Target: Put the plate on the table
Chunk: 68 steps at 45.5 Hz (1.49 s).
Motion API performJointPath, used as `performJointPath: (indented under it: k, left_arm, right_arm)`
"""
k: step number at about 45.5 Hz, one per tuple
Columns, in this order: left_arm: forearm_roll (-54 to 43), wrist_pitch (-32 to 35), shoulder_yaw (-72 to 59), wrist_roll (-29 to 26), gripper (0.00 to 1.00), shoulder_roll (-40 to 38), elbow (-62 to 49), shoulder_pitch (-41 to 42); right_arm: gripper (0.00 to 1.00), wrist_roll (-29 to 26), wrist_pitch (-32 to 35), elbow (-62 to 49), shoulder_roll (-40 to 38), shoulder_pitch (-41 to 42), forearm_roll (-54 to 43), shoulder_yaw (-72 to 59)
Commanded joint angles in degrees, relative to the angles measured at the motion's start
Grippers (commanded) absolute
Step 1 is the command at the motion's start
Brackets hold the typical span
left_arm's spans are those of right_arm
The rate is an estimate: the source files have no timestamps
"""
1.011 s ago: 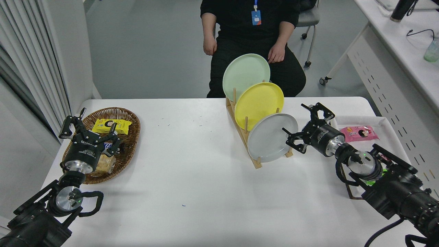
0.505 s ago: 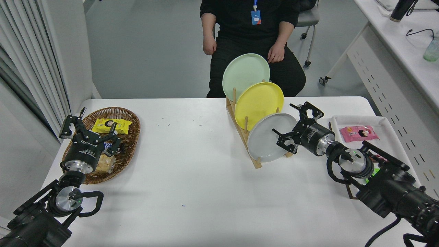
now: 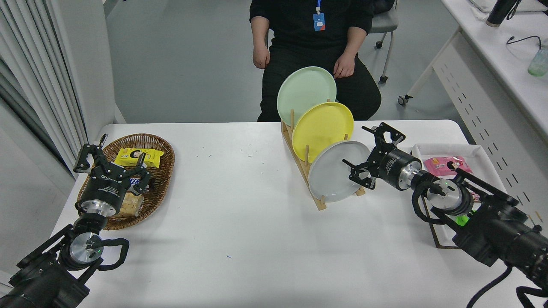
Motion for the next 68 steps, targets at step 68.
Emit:
performJointPath:
  k: [68]
  left_arm:
    - [0.0, 0.0, 0.0, 0.0, 0.98, 0.0, 0.0, 0.0]
  right_arm:
    - [0.69, -0.3, -0.7, 0.1, -1.5, 2.3, -0.3, -5.5]
